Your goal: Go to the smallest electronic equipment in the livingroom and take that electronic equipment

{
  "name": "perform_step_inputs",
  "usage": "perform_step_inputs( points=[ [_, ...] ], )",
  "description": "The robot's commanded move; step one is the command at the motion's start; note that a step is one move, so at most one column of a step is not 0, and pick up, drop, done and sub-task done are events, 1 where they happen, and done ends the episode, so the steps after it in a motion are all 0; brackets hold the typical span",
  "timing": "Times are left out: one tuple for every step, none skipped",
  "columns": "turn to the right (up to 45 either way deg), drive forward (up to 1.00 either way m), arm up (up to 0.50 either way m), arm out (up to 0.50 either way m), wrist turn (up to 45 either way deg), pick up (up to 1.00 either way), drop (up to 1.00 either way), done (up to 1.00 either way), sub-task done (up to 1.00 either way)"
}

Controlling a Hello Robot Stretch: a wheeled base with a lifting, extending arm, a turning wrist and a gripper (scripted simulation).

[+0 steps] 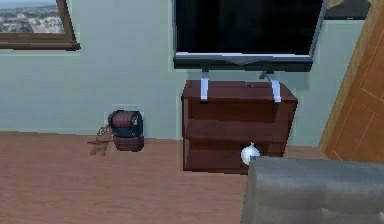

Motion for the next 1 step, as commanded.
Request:
perform_step_inputs(
  points=[
    [0.0,0.00,0.00,0.00,0.0,0.00,0.00,1.00,0.00]
  ],
)
